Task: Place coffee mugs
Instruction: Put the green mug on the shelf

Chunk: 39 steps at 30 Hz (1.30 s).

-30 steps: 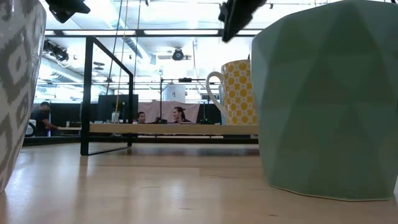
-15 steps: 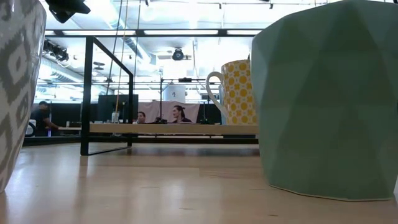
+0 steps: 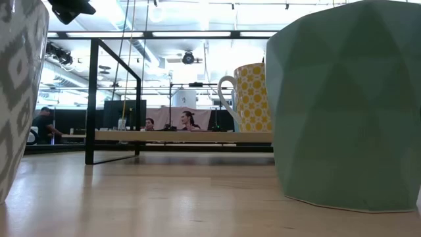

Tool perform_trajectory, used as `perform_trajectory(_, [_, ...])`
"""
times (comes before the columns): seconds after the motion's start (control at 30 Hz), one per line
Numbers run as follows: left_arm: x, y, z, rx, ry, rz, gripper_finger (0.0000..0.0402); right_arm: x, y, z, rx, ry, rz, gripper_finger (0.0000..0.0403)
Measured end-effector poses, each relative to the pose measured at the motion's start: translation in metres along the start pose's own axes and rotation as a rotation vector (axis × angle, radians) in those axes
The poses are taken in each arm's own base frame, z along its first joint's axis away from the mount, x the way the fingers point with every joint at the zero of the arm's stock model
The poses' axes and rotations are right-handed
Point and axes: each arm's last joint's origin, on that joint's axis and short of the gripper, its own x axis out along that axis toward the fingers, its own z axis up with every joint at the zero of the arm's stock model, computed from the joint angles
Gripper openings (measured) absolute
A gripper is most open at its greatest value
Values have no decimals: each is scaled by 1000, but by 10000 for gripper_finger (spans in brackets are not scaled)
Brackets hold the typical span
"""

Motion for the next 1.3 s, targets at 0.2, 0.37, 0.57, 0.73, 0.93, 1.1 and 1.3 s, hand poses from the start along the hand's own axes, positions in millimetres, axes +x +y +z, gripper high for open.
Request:
perform_trajectory(0.2, [0,0,1,-5,-9,-5,133,20,-1,-4,28,52,-84,153])
perform_trajectory(0.37, [0,-1,3,-14,-25,-13,133,34,-9,3,70,64,-135,153])
perform_trajectory(0.57, [0,-1,3,-13,-24,-12,133,51,-15,5,72,131,-145,153])
perform_trajectory(0.73, [0,-1,2,-12,-23,-13,133,60,-20,7,46,163,-157,153])
perform_trajectory(0.93, [0,-1,2,-11,-22,-13,133,68,-22,7,30,185,-170,153])
perform_trajectory(1.1, [0,-1,2,-11,-23,-12,133,77,-23,6,3,206,-182,153])
perform_trajectory(1.3, [0,-1,2,-11,-22,-12,133,91,-24,7,-14,227,-196,153])
